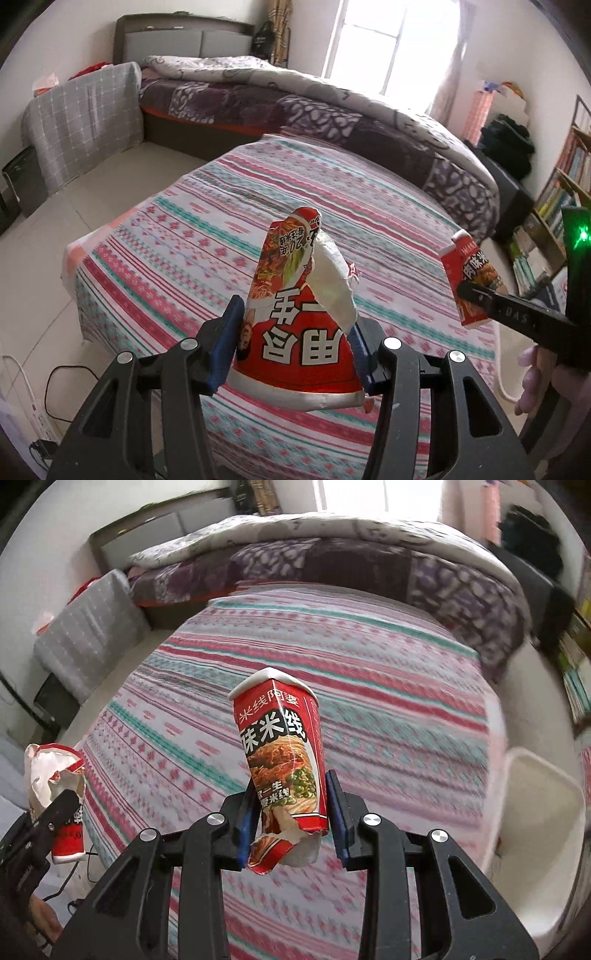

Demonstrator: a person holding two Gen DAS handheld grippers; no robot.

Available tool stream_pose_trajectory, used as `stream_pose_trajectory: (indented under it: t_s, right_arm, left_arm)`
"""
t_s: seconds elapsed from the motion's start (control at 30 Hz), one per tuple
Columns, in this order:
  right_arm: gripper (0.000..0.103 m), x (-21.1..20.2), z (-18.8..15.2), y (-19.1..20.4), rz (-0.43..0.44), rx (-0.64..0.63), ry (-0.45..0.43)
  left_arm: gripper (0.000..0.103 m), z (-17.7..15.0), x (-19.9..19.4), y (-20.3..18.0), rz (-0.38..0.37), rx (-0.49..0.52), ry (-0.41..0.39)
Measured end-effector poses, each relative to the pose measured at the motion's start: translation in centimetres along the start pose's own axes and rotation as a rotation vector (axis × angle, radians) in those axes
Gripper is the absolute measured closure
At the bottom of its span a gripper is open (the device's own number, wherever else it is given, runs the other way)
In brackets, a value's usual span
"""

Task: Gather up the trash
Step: 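Drop the red cup into the bin with right tool while left tool drops wrapper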

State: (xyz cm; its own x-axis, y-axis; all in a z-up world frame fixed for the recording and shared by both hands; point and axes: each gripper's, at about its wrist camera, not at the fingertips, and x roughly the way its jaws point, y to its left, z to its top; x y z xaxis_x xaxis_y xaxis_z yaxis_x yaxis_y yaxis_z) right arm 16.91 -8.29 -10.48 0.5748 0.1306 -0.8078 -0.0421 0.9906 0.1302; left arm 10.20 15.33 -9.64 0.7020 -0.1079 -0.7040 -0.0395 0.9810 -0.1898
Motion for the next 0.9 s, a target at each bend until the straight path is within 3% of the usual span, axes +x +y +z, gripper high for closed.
stream_pose_trajectory:
  t_s: [0.47,0.63,0.7,0.9]
  right_arm:
    - [0.067,-3.6,-6.3,-16.0,-0.241,0.302,-0.014]
    - [0.054,-4.9,-8.0,-21.9,-0.282,0.432,-0.019]
    - [0.042,-5.6,-8.4,-23.5,-0.296,0.462,-0.032]
    - [0.026,-8.3,-10.0,-27.4,-0.362,0.521,-0.086]
  left_arm:
    - [0.051,-2.7,0.0,-10.1,-0.080,0.151,0.050]
    - [0.051,-2.9,0.3,-15.1,-0.121,0.231,0.063]
    - [0.051,-2.9,0.5,-17.0,-0.142,0.253,0.072]
    - [0.051,-3.3,1.4,-23.6,-0.210,0.324,0.100]
